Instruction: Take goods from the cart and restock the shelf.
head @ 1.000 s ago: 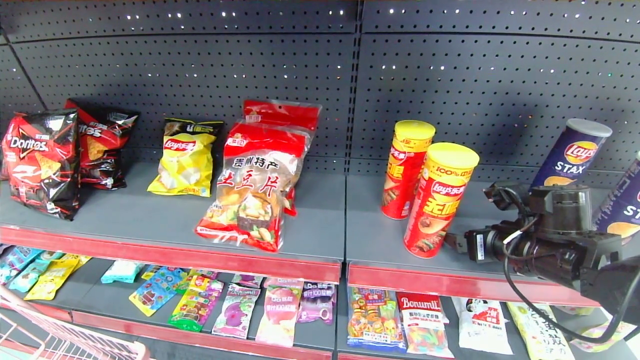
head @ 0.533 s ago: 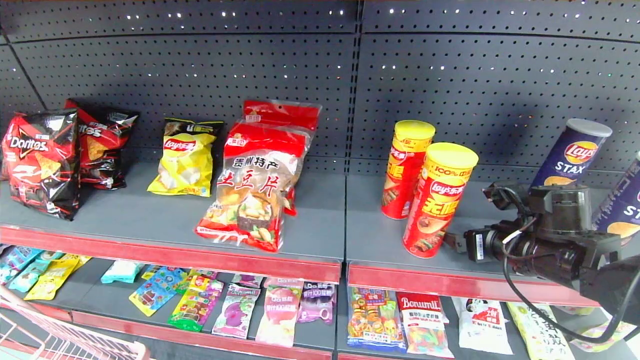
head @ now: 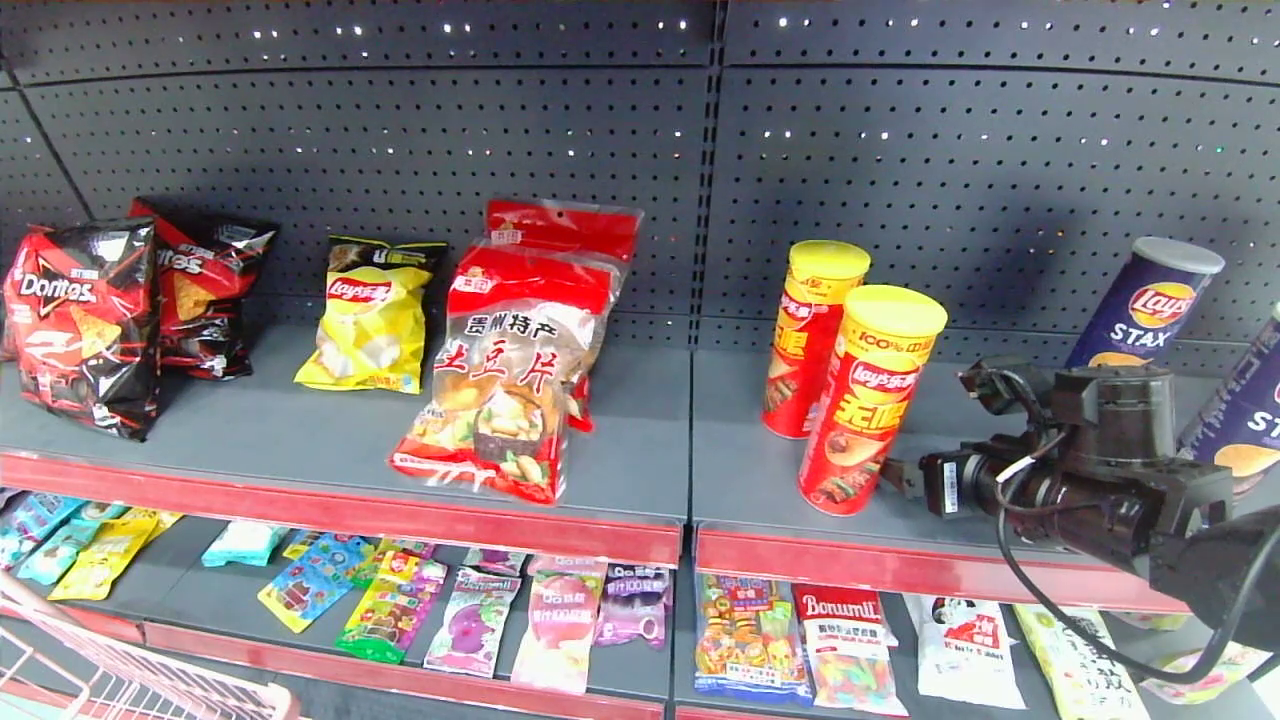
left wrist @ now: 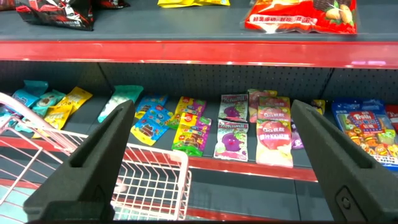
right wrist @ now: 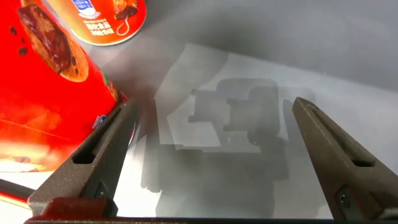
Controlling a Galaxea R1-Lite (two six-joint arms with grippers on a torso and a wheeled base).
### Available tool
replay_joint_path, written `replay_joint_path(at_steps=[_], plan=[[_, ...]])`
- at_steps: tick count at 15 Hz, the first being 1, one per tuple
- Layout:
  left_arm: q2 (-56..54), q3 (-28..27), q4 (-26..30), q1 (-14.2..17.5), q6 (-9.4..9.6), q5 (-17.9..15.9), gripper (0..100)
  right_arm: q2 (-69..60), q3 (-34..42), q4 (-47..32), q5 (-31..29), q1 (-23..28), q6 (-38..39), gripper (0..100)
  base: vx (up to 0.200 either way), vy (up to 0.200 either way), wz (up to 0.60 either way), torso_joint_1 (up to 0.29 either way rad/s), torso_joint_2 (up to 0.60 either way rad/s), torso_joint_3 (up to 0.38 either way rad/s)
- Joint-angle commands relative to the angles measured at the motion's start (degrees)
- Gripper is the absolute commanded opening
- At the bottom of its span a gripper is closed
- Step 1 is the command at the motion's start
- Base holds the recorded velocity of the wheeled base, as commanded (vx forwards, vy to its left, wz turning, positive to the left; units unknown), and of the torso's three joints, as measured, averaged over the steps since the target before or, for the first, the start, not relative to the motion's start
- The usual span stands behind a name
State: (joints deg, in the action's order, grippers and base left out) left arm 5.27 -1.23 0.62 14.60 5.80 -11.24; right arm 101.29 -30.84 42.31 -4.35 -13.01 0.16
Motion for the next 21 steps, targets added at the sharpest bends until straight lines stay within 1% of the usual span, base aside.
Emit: replay_joint_path(at_steps=[1, 12, 16, 21], plan=[[0.1, 0.0, 0.0, 0.0, 0.00, 0.0, 100, 0.0, 0.1, 0.2, -0.3, -0.5, 0.0, 100, 0.000, 0.000, 0.00, 0.000, 0.00, 0.000], [0.1, 0.0, 0.0, 0.0, -0.09, 0.0, 100, 0.4, -0.1, 0.4, -0.3, -1.9, 0.2, 100, 0.000, 0.000, 0.00, 0.000, 0.00, 0.000], [0.1, 0.0, 0.0, 0.0, -0.09, 0.1, 100, 1.2, -0.1, 2.5, -0.4, -2.4, 0.1, 100, 0.000, 0.000, 0.00, 0.000, 0.00, 0.000], [0.1, 0.0, 0.0, 0.0, -0.09, 0.0, 100, 1.3, -0.2, 2.6, -0.6, -3.6, 0.1, 100, 0.000, 0.000, 0.00, 0.000, 0.00, 0.000]])
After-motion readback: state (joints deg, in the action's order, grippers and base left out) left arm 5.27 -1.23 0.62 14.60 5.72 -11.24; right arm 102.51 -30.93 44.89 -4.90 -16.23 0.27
